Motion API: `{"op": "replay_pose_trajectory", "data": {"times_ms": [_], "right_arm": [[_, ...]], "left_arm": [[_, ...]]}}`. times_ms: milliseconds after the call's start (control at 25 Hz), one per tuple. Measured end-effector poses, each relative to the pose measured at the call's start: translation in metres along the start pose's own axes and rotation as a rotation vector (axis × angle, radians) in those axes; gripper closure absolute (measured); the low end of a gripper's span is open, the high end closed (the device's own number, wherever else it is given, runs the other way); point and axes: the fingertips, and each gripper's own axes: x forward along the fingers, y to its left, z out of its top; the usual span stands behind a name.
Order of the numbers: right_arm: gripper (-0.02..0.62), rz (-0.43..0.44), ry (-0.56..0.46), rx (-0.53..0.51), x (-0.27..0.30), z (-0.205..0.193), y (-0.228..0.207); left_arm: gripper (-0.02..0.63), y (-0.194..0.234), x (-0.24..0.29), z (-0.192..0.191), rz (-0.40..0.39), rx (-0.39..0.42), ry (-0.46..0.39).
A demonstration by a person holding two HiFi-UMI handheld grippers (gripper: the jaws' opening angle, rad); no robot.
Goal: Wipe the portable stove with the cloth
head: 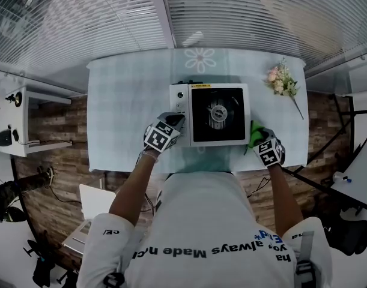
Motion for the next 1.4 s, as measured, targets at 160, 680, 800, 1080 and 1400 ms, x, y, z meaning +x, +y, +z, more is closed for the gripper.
{"op": "replay_pose_trajectory", "data": {"times_ms": [160,680,800,1080,1400], "right_arm": [[0.569,-0.01,0.008,0.004,0.008,0.004,-0.007],[0.569,-0.033,-0.004,-0.045,0.039,0.045,-0.048],[0.569,-0.034,-0.006,-0.068,0.046,0.052,-0.056],[0.569,-0.035,-0.003,-0.118,0.062,0.075,-0.077],[0.569,-0.032,0.005,-0.153,0.078,0.096,-0.098]], "left_arm": [[0.595,0.0,0.001,0.0,0.002,-0.002,0.001],[0.595,0.001,0.002,0.0,0.012,-0.02,-0.001],[0.595,0.001,0.001,-0.001,0.015,-0.025,-0.001],[0.595,0.001,0.001,0.0,0.016,-0.034,0.0],[0.595,0.001,0.001,-0.001,0.025,-0.052,-0.009]]}}
